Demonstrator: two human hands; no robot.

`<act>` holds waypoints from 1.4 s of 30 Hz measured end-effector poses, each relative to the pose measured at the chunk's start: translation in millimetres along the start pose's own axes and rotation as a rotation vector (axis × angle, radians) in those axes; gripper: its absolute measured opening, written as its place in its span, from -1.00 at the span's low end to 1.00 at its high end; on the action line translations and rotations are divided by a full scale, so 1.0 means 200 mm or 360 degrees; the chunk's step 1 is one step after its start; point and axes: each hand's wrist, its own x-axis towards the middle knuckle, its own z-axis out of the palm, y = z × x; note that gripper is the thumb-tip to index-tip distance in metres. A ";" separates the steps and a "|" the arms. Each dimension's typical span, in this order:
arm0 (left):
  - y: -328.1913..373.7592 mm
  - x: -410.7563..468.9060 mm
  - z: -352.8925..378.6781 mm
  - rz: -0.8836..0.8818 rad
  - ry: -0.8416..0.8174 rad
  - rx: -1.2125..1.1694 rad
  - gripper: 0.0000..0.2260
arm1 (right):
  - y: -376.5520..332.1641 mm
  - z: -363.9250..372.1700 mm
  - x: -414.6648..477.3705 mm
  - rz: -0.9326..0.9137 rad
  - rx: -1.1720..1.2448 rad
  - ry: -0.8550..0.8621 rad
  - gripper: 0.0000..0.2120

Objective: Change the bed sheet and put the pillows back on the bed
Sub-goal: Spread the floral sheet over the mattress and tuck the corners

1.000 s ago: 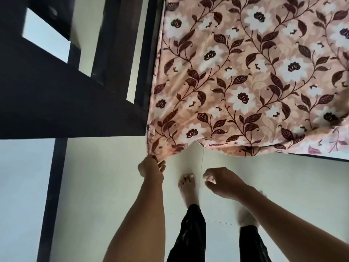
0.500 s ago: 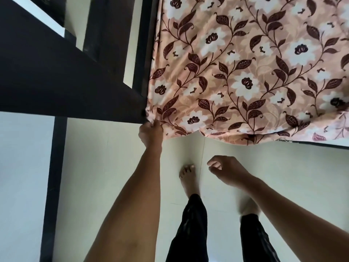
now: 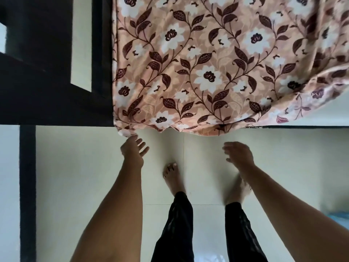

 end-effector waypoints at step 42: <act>-0.36 -0.43 0.52 0.1877 0.0261 0.1734 -0.81 | 0.48 -0.28 -0.09 0.0524 0.1146 0.0661 -0.86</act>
